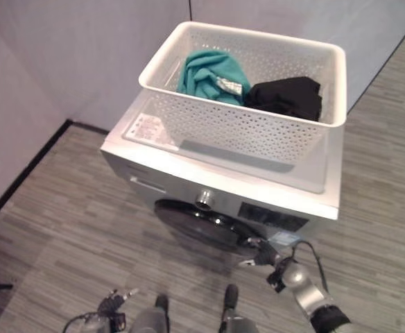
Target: Grab the laundry basket,head to the washer,open it,put in the laundry and shut it.
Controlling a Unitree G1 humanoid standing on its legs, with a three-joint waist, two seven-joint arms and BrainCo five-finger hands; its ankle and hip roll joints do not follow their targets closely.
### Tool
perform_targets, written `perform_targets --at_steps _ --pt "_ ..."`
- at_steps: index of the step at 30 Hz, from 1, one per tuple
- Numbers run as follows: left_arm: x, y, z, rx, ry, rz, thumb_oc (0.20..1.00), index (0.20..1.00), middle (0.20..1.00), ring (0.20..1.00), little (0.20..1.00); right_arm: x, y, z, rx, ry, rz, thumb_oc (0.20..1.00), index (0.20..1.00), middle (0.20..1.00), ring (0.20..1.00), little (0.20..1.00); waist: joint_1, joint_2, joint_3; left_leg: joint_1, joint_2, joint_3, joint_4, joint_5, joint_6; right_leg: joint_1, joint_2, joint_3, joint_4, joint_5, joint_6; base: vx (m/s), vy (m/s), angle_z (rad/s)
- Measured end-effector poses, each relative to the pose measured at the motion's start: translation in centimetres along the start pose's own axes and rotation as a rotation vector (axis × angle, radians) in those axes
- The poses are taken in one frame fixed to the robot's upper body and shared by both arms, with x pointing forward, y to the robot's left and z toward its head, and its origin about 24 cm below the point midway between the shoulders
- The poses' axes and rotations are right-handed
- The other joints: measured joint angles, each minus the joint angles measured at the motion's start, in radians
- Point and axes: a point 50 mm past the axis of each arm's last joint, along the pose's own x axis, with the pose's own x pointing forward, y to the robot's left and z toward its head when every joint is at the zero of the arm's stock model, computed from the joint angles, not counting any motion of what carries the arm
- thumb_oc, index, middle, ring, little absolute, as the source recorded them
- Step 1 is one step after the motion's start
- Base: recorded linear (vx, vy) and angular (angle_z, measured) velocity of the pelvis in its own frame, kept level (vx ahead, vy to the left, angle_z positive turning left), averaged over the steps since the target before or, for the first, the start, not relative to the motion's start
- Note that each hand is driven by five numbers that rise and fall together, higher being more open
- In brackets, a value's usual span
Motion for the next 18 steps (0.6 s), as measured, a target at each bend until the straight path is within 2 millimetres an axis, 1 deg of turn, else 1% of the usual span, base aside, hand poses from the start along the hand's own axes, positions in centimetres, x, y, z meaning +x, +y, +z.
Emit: perform_targets --at_steps 1,2,3,4,5,6,7,8,9,10,11,12,13,14,16,17,18 --pt "0.1 -0.2 0.6 0.002 -0.013 -0.004 1.0 1.0 1.0 1.0 1.0 -0.2 -0.4 -0.3 0.001 0.01 -0.012 1.0 1.0 1.0 1.0 1.0 -0.007 -0.002 0.003 0.029 0.002 0.006 -0.045 -0.009 0.002 -0.003 -0.005 0.001 0.0 0.01 0.006 -0.07 0.344 0.26" --pt "0.2 -0.5 1.2 0.013 -0.027 -0.016 1.0 1.0 1.0 1.0 1.0 -0.6 -0.4 -0.9 0.028 0.025 -0.032 1.0 1.0 1.0 1.0 1.0 -0.011 0.003 0.005 0.053 0.001 0.008 -0.091 -0.027 0.014 -0.003 -0.008 -0.001 0.0 0.032 0.014 -0.12 0.266 0.15" --pt "0.2 -1.2 1.3 0.04 -0.031 -0.041 1.0 1.0 1.0 1.0 1.0 -1.2 -1.3 -1.6 0.076 0.038 -0.102 1.0 1.0 1.0 1.0 1.0 -0.028 0.034 -0.012 0.093 -0.002 0.007 -0.176 -0.045 0.055 -0.002 -0.008 -0.014 0.0 0.035 0.031 -0.12 0.266 0.15" --pt "0.2 -1.2 1.4 0.062 -0.037 -0.045 1.0 1.0 1.0 1.0 1.0 -1.3 -1.4 -1.8 0.075 0.043 -0.111 1.0 1.0 1.0 1.0 1.0 -0.032 0.04 -0.015 0.097 -0.005 0.007 -0.201 -0.056 0.055 -0.005 -0.016 -0.014 0.0 0.042 0.048 -0.15 0.25 0.09" --pt "0.3 -1.0 1.7 0.085 -0.05 -0.043 1.0 1.0 1.0 1.0 1.0 -1.5 -0.7 -2.2 0.092 0.056 -0.103 1.0 1.0 1.0 1.0 1.0 -0.036 0.016 -0.022 0.105 -0.051 0.01 -0.205 -0.048 0.066 -0.016 -0.052 0.003 0.0 0.06 0.059 -0.1 0.141 -0.15" --pt "0.3 -1.0 1.7 0.097 -0.052 -0.044 1.0 1.0 1.0 1.0 1.0 -1.4 -0.4 -2.1 0.097 0.052 -0.099 1.0 1.0 1.0 1.0 1.0 -0.034 0.01 -0.027 0.11 -0.07 0.015 -0.218 -0.039 0.088 -0.021 -0.07 0.011 0.0 0.066 0.068 -0.16 0.201 -0.25" --pt "0.2 -0.9 1.4 0.104 -0.044 -0.048 1.0 1.0 1.0 1.0 1.0 -1.7 0.5 -2.6 0.11 0.069 -0.084 1.0 1.0 1.0 1.0 1.0 -0.037 -0.005 -0.036 0.116 -0.115 0.032 -0.221 -0.028 0.111 -0.026 -0.108 0.034 0.0 0.091 0.087 -0.16 0.17 -0.37" --pt "0.1 -0.7 0.9 0.11 -0.039 -0.049 1.0 1.0 1.0 1.0 1.0 -1.7 0.9 -2.8 0.106 0.079 -0.072 1.0 1.0 1.0 1.0 1.0 -0.034 -0.01 -0.045 0.125 -0.136 0.051 -0.231 -0.024 0.125 -0.036 -0.125 0.049 0.0 0.105 0.097 -0.18 0.124 -0.44" --pt "-0.1 -0.4 0.4 0.13 -0.033 -0.048 1.0 1.0 1.0 1.0 1.0 -1.7 1.4 -2.8 0.089 0.082 -0.055 1.0 1.0 1.0 1.0 1.0 -0.036 -0.009 -0.049 0.131 -0.15 0.068 -0.236 -0.019 0.137 -0.04 -0.145 0.051 0.0 0.077 0.114 -0.13 0.063 -0.46" --pt "-0.2 0.0 -0.1 0.148 -0.021 -0.042 1.0 1.0 1.0 1.0 1.0 -1.6 1.7 -2.7 0.081 0.08 -0.045 1.0 1.0 1.0 1.0 1.0 -0.036 -0.008 -0.053 0.125 -0.158 0.083 -0.221 -0.022 0.148 -0.042 -0.158 0.036 0.0 0.045 0.129 -0.16 0.034 -0.41" --pt "-0.2 0.2 -0.3 0.154 -0.017 -0.039 1.0 1.0 1.0 1.0 1.0 -1.6 1.8 -2.6 0.079 0.078 -0.043 1.0 1.0 1.0 1.0 1.0 -0.03 0.002 -0.052 0.122 -0.151 0.098 -0.217 -0.022 0.153 -0.045 -0.167 0.008 0.004 0.016 0.141 -0.16 0.031 -0.34" --pt "-0.3 0.7 -0.6 0.157 -0.01 -0.029 1.0 1.0 1.0 1.0 1.0 -1.5 1.9 -2.5 0.073 0.072 -0.039 1.0 1.0 1.0 1.0 1.0 -0.024 0.02 -0.056 0.106 -0.134 0.108 -0.218 -0.011 0.166 -0.061 -0.175 -0.029 0.045 -0.004 0.141 -0.2 0.027 -0.18" --pt "-0.3 0.8 -0.5 0.152 -0.015 -0.027 1.0 1.0 1.0 1.0 1.0 -1.5 1.7 -2.1 0.057 0.057 -0.046 1.0 1.0 1.0 1.0 1.0 -0.016 0.036 -0.049 0.107 -0.119 0.105 -0.218 -0.007 0.173 -0.075 -0.176 -0.016 0.122 -0.015 0.138 -0.12 -0.016 -0.08" --pt "-0.3 1.0 -0.5 0.147 -0.02 -0.022 1.0 1.0 1.0 1.0 1.0 -1.4 1.4 -1.2 0.042 0.02 -0.053 1.0 1.0 1.0 1.0 1.0 0.001 0.051 -0.048 0.106 -0.096 0.105 -0.222 0.003 0.168 -0.074 -0.178 -0.002 0.199 -0.026 0.143 -0.06 -0.028 0.02" --pt "-0.3 1.1 -0.5 0.138 -0.022 -0.019 1.0 1.0 1.0 1.0 1.0 -1.2 0.9 0.2 0.014 -0.032 -0.078 1.0 1.0 1.0 1.0 1.0 0.036 0.056 -0.049 0.112 -0.074 0.104 -0.227 0.011 0.161 -0.052 -0.178 0.079 0.295 -0.085 0.166 -0.01 -0.049 -0.01" --pt "-0.4 1.0 -0.5 0.137 -0.027 -0.021 1.0 1.0 1.0 1.0 1.0 -1.0 0.6 0.8 -0.006 -0.055 -0.095 1.0 1.0 1.0 1.0 1.0 0.047 0.048 -0.06 0.11 -0.075 0.099 -0.23 0.014 0.156 -0.026 -0.192 0.093 0.274 -0.087 0.172 0.0 -0.074 0.02" --pt "-0.5 1.2 -0.7 0.138 -0.027 -0.019 1.0 1.0 1.0 1.0 1.0 -0.7 0.2 1.6 -0.025 -0.077 -0.109 1.0 1.0 1.0 1.0 1.0 0.057 0.035 -0.065 0.109 -0.081 0.095 -0.233 0.018 0.15 0.011 -0.211 0.093 0.234 -0.079 0.176 0.0 -0.044 -0.11"
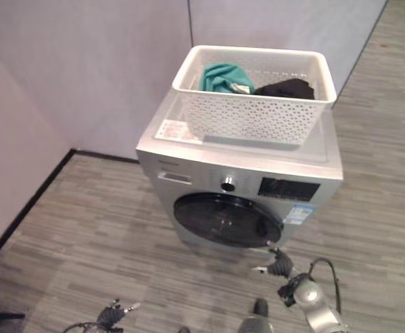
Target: Grab the laundry basket,head to the washer,open it,put in the laundry and shut it.
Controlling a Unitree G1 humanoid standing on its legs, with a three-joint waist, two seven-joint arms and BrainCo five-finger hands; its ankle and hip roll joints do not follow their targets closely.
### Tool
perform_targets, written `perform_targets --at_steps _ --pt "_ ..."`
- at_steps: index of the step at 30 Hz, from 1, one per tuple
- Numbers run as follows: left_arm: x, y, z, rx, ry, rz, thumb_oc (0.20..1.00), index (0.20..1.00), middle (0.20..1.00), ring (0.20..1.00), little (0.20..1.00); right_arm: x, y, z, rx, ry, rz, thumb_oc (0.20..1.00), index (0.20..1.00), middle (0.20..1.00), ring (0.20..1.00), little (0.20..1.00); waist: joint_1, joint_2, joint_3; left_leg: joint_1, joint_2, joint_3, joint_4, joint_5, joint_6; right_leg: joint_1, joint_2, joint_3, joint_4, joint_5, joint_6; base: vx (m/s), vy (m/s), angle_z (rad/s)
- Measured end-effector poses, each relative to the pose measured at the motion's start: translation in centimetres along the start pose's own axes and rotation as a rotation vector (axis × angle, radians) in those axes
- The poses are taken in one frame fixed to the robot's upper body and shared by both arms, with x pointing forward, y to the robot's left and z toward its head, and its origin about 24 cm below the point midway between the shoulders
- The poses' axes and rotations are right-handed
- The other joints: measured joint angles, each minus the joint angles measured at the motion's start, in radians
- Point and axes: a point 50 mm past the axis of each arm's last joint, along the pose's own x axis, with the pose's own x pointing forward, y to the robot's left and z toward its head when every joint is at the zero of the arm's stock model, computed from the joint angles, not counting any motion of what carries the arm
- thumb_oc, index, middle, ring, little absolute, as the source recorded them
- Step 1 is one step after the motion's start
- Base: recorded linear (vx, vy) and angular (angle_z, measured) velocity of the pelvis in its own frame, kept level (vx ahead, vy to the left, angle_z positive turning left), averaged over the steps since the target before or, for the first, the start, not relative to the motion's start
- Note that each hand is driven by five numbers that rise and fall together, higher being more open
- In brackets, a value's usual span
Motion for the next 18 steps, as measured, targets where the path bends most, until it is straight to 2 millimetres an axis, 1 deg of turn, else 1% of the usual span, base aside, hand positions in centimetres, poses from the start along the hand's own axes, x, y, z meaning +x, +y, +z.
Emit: perform_targets --at_steps 1,2,3,4,5,6,7,8,10,11,12,14,16,17,18 --pt "-0.2 0.4 -0.6 0.004 0.015 0.01 1.0 1.0 1.0 1.0 1.0 1.3 -1.2 1.9 -0.024 -0.051 -0.061 1.0 1.0 1.0 1.0 1.0 0.031 -0.047 -0.016 0.001 -0.019 0.006 -0.014 0.008 -0.02 0.056 -0.007 0.022 -0.108 0.006 0.009 0.02 -0.111 -0.16" --pt "-0.2 0.3 -0.9 0.002 0.023 0.005 1.0 1.0 1.0 1.0 1.0 1.8 -1.6 2.4 -0.035 -0.063 -0.08 1.0 1.0 1.0 1.0 1.0 0.035 -0.049 -0.016 0.0 -0.019 0.012 -0.019 0.01 -0.031 0.065 0.0 0.024 -0.136 0.002 0.014 0.01 -0.115 -0.24" --pt "-0.3 -0.2 -1.1 -0.004 0.03 -0.006 1.0 1.0 1.0 1.0 1.0 2.1 -2.2 3.0 -0.042 -0.08 -0.106 1.0 1.0 1.0 1.0 1.0 0.036 -0.037 -0.015 -0.001 -0.007 0.011 -0.027 0.016 -0.038 0.068 0.016 0.024 -0.147 0.007 0.01 0.02 -0.146 0.08" --pt "-0.5 -1.0 -1.4 -0.005 0.033 -0.024 1.0 1.0 1.0 1.0 1.0 2.3 -3.4 3.6 -0.079 -0.096 -0.158 1.0 1.0 1.0 1.0 1.0 0.042 -0.021 -0.026 -0.019 0.031 -0.007 -0.033 0.034 -0.063 0.088 0.044 -0.011 -0.197 0.026 0.004 0.01 -0.063 0.21" --pt "-0.5 -1.4 -1.0 -0.01 0.013 -0.035 1.0 1.0 1.0 1.0 1.0 2.2 -3.8 3.6 -0.096 -0.093 -0.177 1.0 1.0 1.0 1.0 1.0 0.047 -0.011 -0.032 -0.02 0.039 -0.016 -0.04 0.04 -0.072 0.104 0.061 -0.027 -0.229 0.041 -0.002 0.02 -0.087 0.42" --pt "-0.6 -1.7 -1.2 -0.016 0.011 -0.042 1.0 1.0 1.0 1.0 1.0 2.1 -4.1 3.4 -0.12 -0.088 -0.193 1.0 1.0 1.0 1.0 1.0 0.046 -0.008 -0.034 -0.025 0.059 -0.036 -0.049 0.048 -0.084 0.112 0.076 -0.041 -0.235 0.04 -0.01 0.01 -0.058 0.28" --pt "-0.7 -1.7 -1.6 -0.016 0.021 -0.042 1.0 1.0 1.0 1.0 1.0 2.1 -4.1 3.3 -0.122 -0.085 -0.198 1.0 1.0 1.0 1.0 1.0 0.054 -0.001 -0.038 -0.034 0.068 -0.042 -0.049 0.052 -0.09 0.112 0.088 -0.057 -0.235 0.036 -0.013 0.01 -0.08 0.42" --pt "-0.7 -1.8 -1.4 -0.015 0.015 -0.043 1.0 1.0 1.0 1.0 1.0 2.0 -4.2 3.2 -0.127 -0.08 -0.209 1.0 1.0 1.0 1.0 1.0 0.04 -0.001 -0.044 -0.047 0.072 -0.062 -0.049 0.056 -0.097 0.109 0.09 -0.073 -0.243 0.034 -0.014 0.0 -0.024 0.34" --pt "-0.6 -1.8 -1.2 -0.015 0.012 -0.042 1.0 1.0 1.0 1.0 1.0 1.9 -4.3 3.0 -0.134 -0.074 -0.226 1.0 1.0 1.0 1.0 1.0 0.04 0.0 -0.045 -0.066 0.073 -0.085 -0.049 0.066 -0.108 0.107 0.092 -0.093 -0.243 0.036 -0.015 -0.01 -0.039 0.36" --pt "-0.6 -1.7 -1.2 -0.014 0.013 -0.038 1.0 1.0 1.0 1.0 1.0 1.8 -4.3 2.9 -0.133 -0.07 -0.229 1.0 1.0 1.0 1.0 1.0 0.043 -0.005 -0.043 -0.072 0.071 -0.09 -0.049 0.072 -0.109 0.106 0.089 -0.105 -0.243 0.037 -0.016 -0.04 -0.047 0.32" --pt "-0.6 -1.6 -1.2 -0.013 0.013 -0.033 1.0 1.0 1.0 1.0 1.0 1.8 -4.2 2.9 -0.127 -0.072 -0.233 1.0 1.0 1.0 1.0 1.0 0.046 -0.018 -0.049 -0.089 0.067 -0.099 -0.049 0.076 -0.109 0.094 0.084 -0.112 -0.243 0.039 -0.017 -0.12 -0.027 0.21" --pt "-0.6 -1.6 -1.1 -0.018 0.004 -0.033 1.0 1.0 1.0 1.0 1.0 2.1 -4.0 3.3 -0.088 -0.085 -0.247 1.0 1.0 1.0 1.0 1.0 0.061 -0.027 -0.049 -0.111 0.06 -0.105 -0.048 0.082 -0.108 0.071 0.08 -0.112 -0.239 0.049 -0.019 -0.13 -0.001 0.02" --pt "-0.6 -1.7 0.0 -0.037 -0.039 -0.042 1.0 1.0 1.0 1.0 1.0 2.8 -4.2 4.1 -0.033 -0.102 -0.27 1.0 1.0 1.0 1.0 1.0 0.07 -0.039 -0.032 -0.147 0.055 -0.091 -0.048 0.095 -0.104 0.026 0.075 -0.098 -0.234 0.068 -0.02 -0.13 0.005 -0.13" --pt "-0.4 -1.9 0.9 -0.041 -0.069 -0.048 1.0 1.0 1.0 1.0 1.0 3.1 -4.4 4.4 -0.019 -0.105 -0.271 1.0 1.0 1.0 1.0 1.0 0.077 -0.041 -0.014 -0.16 0.049 -0.09 -0.047 0.101 -0.101 0.013 0.071 -0.093 -0.234 0.076 -0.02 -0.17 0.009 -0.08" --pt "-0.4 -1.9 1.2 -0.056 -0.084 -0.049 1.0 1.0 1.0 1.0 1.0 3.3 -4.4 4.6 -0.009 -0.109 -0.274 1.0 1.0 1.0 1.0 1.0 0.08 -0.041 -0.004 -0.165 0.046 -0.088 -0.045 0.102 -0.101 0.004 0.068 -0.09 -0.234 0.08 -0.02 -0.2 0.008 -0.06"
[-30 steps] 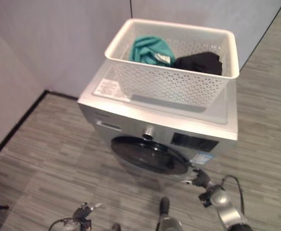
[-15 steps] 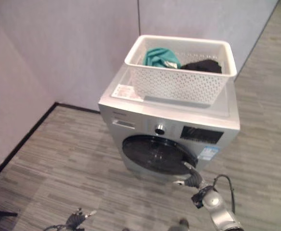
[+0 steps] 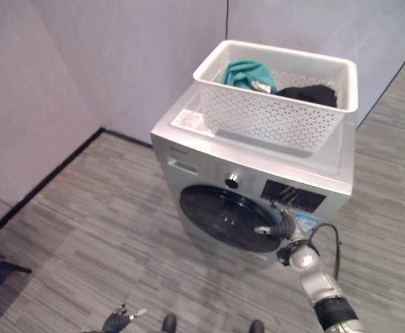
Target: Grab the laundry basket,head to the washer,open it,put in the laundry and shut it.
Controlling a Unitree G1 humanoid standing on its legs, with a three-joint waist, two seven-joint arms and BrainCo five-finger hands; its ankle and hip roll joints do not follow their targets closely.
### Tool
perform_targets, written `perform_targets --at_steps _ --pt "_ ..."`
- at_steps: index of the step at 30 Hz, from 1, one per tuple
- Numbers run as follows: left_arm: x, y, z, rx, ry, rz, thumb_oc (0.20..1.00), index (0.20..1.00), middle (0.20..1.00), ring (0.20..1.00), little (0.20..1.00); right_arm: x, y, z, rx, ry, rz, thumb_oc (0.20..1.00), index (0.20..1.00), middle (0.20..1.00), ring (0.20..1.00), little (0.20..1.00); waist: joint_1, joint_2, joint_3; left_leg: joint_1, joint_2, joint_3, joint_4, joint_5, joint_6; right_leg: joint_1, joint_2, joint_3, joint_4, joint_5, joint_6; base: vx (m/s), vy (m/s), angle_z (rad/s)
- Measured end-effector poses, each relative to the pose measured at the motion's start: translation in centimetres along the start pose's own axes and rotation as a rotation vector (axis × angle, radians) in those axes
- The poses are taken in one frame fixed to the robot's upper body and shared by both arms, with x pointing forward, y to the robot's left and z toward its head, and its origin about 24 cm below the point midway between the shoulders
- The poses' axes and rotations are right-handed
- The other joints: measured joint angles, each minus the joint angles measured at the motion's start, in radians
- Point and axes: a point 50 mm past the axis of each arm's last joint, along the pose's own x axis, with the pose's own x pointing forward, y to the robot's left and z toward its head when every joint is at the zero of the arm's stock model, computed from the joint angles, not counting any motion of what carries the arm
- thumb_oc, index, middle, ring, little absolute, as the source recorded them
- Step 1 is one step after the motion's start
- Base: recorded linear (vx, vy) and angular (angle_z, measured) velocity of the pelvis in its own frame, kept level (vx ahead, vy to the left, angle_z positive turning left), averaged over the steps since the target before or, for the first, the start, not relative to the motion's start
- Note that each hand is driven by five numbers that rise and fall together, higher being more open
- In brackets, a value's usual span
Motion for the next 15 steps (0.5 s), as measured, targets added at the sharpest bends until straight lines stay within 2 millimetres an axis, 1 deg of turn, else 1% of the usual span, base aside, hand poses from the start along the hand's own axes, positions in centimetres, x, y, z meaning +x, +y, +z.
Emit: perform_targets --at_steps 1,2,3,4,5,6,7,10,14,15 --pt "0.1 0.0 0.3 -0.008 -0.014 -0.002 1.0 1.0 1.0 1.0 1.0 0.3 0.0 0.3 0.018 -0.004 -0.012 1.0 1.0 1.0 1.0 1.0 -0.002 -0.002 0.006 -0.009 -0.001 0.002 0.002 0.0 0.0 -0.008 -0.002 0.002 0.0 0.002 -0.001 -0.21 0.003 -0.05" --pt "0.3 -0.1 2.1 -0.036 -0.079 -0.016 1.0 1.0 1.0 1.0 1.0 1.2 -0.4 1.5 0.083 -0.031 -0.058 1.0 1.0 1.0 1.0 1.0 -0.004 -0.003 0.05 -0.052 -0.006 0.001 0.022 0.003 0.0 -0.043 -0.007 0.004 0.0 0.012 0.0 -0.18 0.009 0.0" --pt "0.5 -0.3 3.4 -0.042 -0.124 -0.029 1.0 1.0 1.0 1.0 1.0 1.8 -0.8 2.2 0.1 -0.045 -0.08 1.0 1.0 1.0 1.0 1.0 -0.002 0.0 0.082 -0.072 -0.007 -0.001 0.027 0.011 0.0 -0.057 -0.007 0.003 0.0 0.023 -0.004 -0.14 0.011 0.06" --pt "0.6 -0.4 4.2 -0.052 -0.15 -0.034 1.0 1.0 1.0 1.0 1.0 2.0 -1.1 2.5 0.11 -0.052 -0.09 1.0 1.0 1.0 1.0 1.0 -0.002 0.003 0.099 -0.091 -0.008 -0.002 0.035 0.012 0.0 -0.071 -0.007 0.003 0.0 0.028 -0.005 -0.12 0.007 0.06" --pt "0.6 -0.7 5.7 -0.077 -0.204 -0.054 1.0 1.0 1.0 1.0 1.0 2.7 -1.7 3.5 0.137 -0.076 -0.129 1.0 1.0 1.0 1.0 1.0 0.001 0.006 0.129 -0.136 -0.008 -0.002 0.054 0.014 0.0 -0.108 -0.007 0.004 0.0 0.039 -0.01 -0.1 -0.006 0.05" --pt "0.5 -1.1 7.0 -0.08 -0.258 -0.078 1.0 1.0 1.0 1.0 1.0 3.2 -2.9 4.6 0.162 -0.103 -0.177 1.0 1.0 1.0 1.0 1.0 0.001 0.012 0.162 -0.166 -0.008 -0.005 0.063 0.022 0.0 -0.132 -0.007 0.004 0.0 0.05 -0.015 -0.1 -0.019 0.03" --pt "0.5 -1.4 8.0 -0.093 -0.288 -0.094 1.0 1.0 1.0 1.0 1.0 3.5 -3.7 5.3 0.176 -0.127 -0.204 1.0 1.0 1.0 1.0 1.0 0.002 0.019 0.191 -0.177 -0.007 -0.008 0.063 0.027 -0.001 -0.142 -0.005 0.004 0.0 0.056 -0.017 -0.08 -0.021 0.04" --pt "0.3 -1.8 9.4 -0.147 -0.342 -0.118 1.0 1.0 1.0 1.0 1.0 3.8 -5.3 6.8 0.171 -0.196 -0.267 1.0 1.0 1.0 1.0 1.0 -0.001 0.026 0.246 -0.22 -0.003 -0.011 0.069 0.035 -0.004 -0.183 0.0 0.004 0.0 0.066 -0.024 -0.06 -0.013 0.0" --pt "0.2 -2.6 10.2 -0.198 -0.364 -0.147 1.0 1.0 1.0 1.0 1.0 4.4 -7.6 7.0 0.128 -0.183 -0.333 1.0 1.0 1.0 1.0 1.0 0.003 0.027 0.285 -0.245 0.003 -0.013 0.065 0.045 -0.004 -0.21 0.003 0.005 0.0 0.071 -0.028 -0.03 -0.025 0.0" --pt "0.0 -2.8 10.7 -0.225 -0.385 -0.163 1.0 1.0 1.0 1.0 1.0 4.5 -8.2 7.3 0.113 -0.189 -0.345 1.0 1.0 1.0 1.0 1.0 0.005 0.026 0.29 -0.274 0.001 -0.021 0.065 0.05 -0.005 -0.237 0.005 0.003 -0.001 0.074 -0.031 -0.03 -0.015 0.04"
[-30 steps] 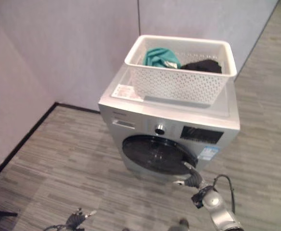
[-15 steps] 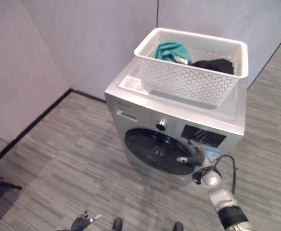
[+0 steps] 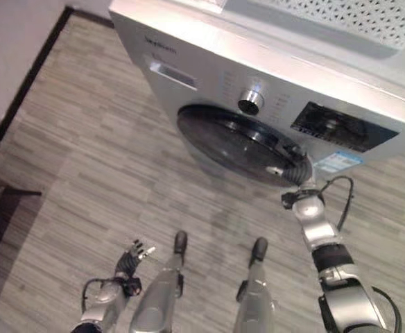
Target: Grab the laundry basket,head to the washer,open it,put in the laundry and shut it.
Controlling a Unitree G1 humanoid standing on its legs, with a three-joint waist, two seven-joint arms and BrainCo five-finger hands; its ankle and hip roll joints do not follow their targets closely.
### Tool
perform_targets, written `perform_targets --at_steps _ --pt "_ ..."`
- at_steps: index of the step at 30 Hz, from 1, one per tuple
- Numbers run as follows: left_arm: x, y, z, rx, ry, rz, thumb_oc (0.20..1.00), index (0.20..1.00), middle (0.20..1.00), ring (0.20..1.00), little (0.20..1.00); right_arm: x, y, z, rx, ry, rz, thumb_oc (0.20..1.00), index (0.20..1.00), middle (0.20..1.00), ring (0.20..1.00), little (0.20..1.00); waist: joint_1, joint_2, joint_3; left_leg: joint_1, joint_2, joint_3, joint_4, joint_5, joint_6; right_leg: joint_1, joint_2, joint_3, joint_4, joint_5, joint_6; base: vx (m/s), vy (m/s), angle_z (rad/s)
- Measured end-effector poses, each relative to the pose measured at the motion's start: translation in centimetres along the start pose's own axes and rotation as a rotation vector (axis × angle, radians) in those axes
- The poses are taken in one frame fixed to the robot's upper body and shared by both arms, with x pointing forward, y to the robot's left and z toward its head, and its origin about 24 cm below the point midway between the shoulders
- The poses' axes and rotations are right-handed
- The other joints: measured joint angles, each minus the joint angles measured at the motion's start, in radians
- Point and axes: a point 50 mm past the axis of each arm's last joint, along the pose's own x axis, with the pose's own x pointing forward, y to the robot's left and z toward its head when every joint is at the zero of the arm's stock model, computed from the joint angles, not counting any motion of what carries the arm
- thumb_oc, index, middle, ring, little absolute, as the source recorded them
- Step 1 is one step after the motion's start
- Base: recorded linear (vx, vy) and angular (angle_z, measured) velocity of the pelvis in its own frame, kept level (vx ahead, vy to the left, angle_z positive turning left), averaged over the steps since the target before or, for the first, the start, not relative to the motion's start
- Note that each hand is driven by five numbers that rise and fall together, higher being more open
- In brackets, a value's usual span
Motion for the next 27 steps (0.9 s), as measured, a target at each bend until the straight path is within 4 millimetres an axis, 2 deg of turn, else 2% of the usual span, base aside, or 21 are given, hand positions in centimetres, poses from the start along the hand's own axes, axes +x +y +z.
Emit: perform_targets --at_steps 4,6,9,10,14,18,21,22,24,26,27 --pt "0.2 -0.8 0.5 0.005 -0.018 -0.03 1.0 1.0 1.0 1.0 1.0 0.6 -0.2 0.0 -0.011 0.017 -0.01 1.0 1.0 1.0 1.0 1.0 0.006 0.003 0.013 -0.019 0.0 0.0 -0.011 0.011 0.0 -0.023 0.001 0.001 0.0 0.009 -0.002 -0.01 -0.003 0.02" --pt "0.3 -1.3 0.6 0.018 -0.029 -0.051 1.0 1.0 1.0 1.0 1.0 1.2 0.9 0.2 -0.023 0.036 0.022 1.0 1.0 1.0 1.0 1.0 0.011 0.008 0.016 -0.022 0.001 -0.003 -0.018 0.014 -0.001 -0.027 0.001 -0.002 0.0 0.009 -0.002 0.0 0.0 0.0" --pt "0.4 -1.6 0.7 0.03 -0.032 -0.063 1.0 1.0 1.0 1.0 1.0 1.4 1.1 0.3 -0.028 0.032 0.027 1.0 1.0 1.0 1.0 1.0 0.004 0.005 0.016 -0.024 0.004 -0.004 -0.018 0.015 -0.002 -0.028 0.005 -0.003 0.0 0.009 -0.002 0.01 -0.027 0.0" --pt "0.7 -2.1 1.3 0.036 -0.049 -0.072 1.0 1.0 1.0 1.0 1.0 1.6 1.7 0.5 -0.036 0.031 0.041 1.0 1.0 1.0 1.0 1.0 0.004 0.005 0.016 -0.025 0.013 -0.006 -0.019 0.019 -0.007 -0.028 0.013 -0.006 0.0 0.007 -0.004 0.03 -0.057 -0.01" --pt "0.8 -2.3 1.6 0.039 -0.068 -0.064 1.0 1.0 1.0 1.0 1.0 1.0 3.3 0.4 -0.01 0.038 0.082 1.0 1.0 1.0 1.0 1.0 -0.007 0.007 0.013 -0.025 0.039 -0.031 -0.034 0.033 -0.027 -0.021 0.036 -0.03 0.0 0.002 -0.014 0.03 -0.053 0.09" --pt "0.6 -2.6 0.2 0.119 -0.02 -0.033 1.0 1.0 1.0 1.0 1.0 -2.8 8.0 -2.6 0.088 0.165 0.199 1.0 1.0 1.0 1.0 1.0 -0.008 0.012 -0.04 0.012 0.056 -0.05 -0.039 0.037 -0.033 0.026 0.051 -0.053 0.0 -0.007 -0.027 0.06 -0.02 0.06" --pt "-0.1 -1.8 -1.8 0.189 0.049 0.02 1.0 1.0 1.0 1.0 1.0 -7.7 12.4 -5.8 0.031 0.267 0.416 1.0 1.0 1.0 1.0 1.0 -0.005 0.015 -0.131 0.043 0.063 -0.051 -0.054 0.033 -0.037 0.05 0.057 -0.058 -0.003 -0.026 -0.029 0.05 -0.016 0.02" --pt "-0.5 -1.2 -2.5 0.226 0.07 0.057 1.0 1.0 1.0 1.0 1.0 -10.7 14.8 -7.1 0.06 0.345 0.494 1.0 1.0 1.0 1.0 1.0 -0.002 0.022 -0.166 0.066 0.065 -0.056 -0.056 0.029 -0.039 0.076 0.059 -0.062 -0.004 -0.032 -0.03 0.09 -0.02 0.05" --pt "-0.8 -0.8 -3.0 0.262 0.081 0.08 1.0 1.0 1.0 1.0 1.0 -12.8 16.2 -8.0 0.071 0.409 0.547 1.0 1.0 1.0 1.0 1.0 0.005 0.032 -0.187 0.097 0.068 -0.055 -0.062 0.021 -0.038 0.109 0.063 -0.067 -0.008 -0.041 -0.028 0.11 -0.046 0.07" --pt "-1.5 -0.6 -2.8 0.275 0.049 0.114 1.0 1.0 1.0 1.0 1.0 -15.6 17.7 -9.5 0.085 0.521 0.622 1.0 1.0 1.0 1.0 1.0 0.053 0.049 -0.22 0.117 0.077 -0.066 -0.066 0.02 -0.04 0.137 0.064 -0.085 -0.009 -0.043 -0.027 0.08 -0.029 0.12" --pt "-1.7 -0.4 -2.9 0.291 0.046 0.124 1.0 1.0 1.0 1.0 1.0 -16.3 18.0 -9.8 0.085 0.549 0.641 1.0 1.0 1.0 1.0 1.0 0.067 0.055 -0.234 0.116 0.077 -0.069 -0.068 0.02 -0.04 0.137 0.065 -0.088 -0.009 -0.043 -0.027 0.04 -0.013 0.19"
